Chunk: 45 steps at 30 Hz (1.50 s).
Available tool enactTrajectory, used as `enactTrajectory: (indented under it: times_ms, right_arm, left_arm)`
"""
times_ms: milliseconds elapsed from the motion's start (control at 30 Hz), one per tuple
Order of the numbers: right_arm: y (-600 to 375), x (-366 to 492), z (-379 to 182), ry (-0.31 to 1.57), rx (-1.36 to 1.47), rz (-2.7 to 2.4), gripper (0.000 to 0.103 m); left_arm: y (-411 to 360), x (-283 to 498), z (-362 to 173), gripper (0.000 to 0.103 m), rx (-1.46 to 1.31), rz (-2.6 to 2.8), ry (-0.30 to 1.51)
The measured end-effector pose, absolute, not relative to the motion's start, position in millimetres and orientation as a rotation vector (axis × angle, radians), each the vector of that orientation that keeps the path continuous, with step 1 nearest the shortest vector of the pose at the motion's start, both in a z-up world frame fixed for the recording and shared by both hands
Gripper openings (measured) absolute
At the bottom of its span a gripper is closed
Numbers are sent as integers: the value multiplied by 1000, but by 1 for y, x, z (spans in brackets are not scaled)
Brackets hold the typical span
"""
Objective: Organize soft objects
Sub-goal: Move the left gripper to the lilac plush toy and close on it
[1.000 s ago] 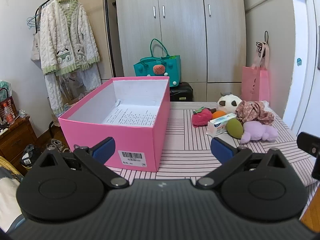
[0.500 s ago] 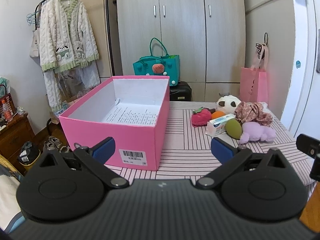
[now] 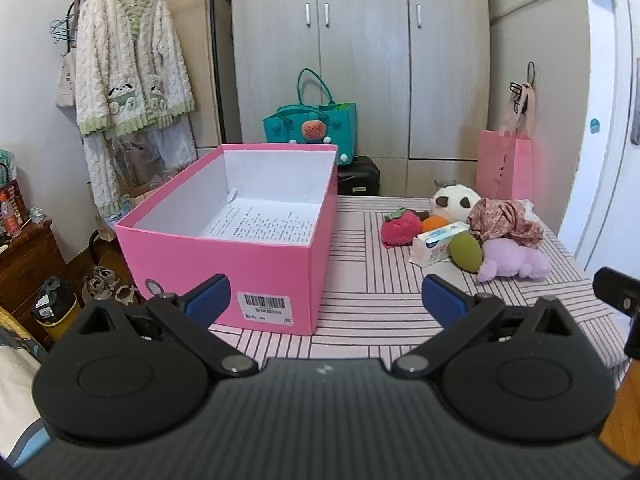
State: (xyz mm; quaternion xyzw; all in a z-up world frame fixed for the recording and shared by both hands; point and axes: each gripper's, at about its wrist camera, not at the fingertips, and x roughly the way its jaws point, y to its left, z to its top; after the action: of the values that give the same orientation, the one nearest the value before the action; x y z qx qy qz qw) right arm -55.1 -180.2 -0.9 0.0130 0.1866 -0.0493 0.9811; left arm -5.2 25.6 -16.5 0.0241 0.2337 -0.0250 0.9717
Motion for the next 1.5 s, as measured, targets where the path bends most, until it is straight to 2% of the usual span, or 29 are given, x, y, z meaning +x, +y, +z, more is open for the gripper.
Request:
enactTrajectory:
  times_ms: [233, 500, 767, 867, 967, 1033, 1133, 1233, 1500]
  right_arm:
    - [-209, -44, 5, 318, 4, 20, 100]
    - [-252, 15, -14, 418, 28, 104, 100]
    - [-271, 58, -57, 511, 37, 142, 98]
    - [-273, 75, -70, 534, 30, 160, 97]
    - [-275, 95, -80, 567, 27, 167, 96]
    - [-276, 108, -88, 594, 19, 170, 93]
    - [-279, 123, -96, 636, 21, 177, 91]
    - [-280, 131, -99, 663, 32, 191, 90]
    - [-280, 138, -102, 686, 34, 209, 80]
  left_arm:
    - [13, 5, 3, 103, 82, -139, 407]
    - [-40, 54, 13, 101, 97, -452, 439]
    - [-99, 119, -16, 99, 90, -596, 604]
    - [-119, 140, -30, 94, 101, -621, 656]
    - [-134, 160, -47, 84, 116, -659, 735]
    - [-143, 177, -58, 72, 111, -667, 802]
    - [-151, 195, -71, 65, 103, -685, 857]
    - [-155, 204, -80, 61, 119, -673, 853]
    - [-159, 211, -87, 62, 114, -681, 850]
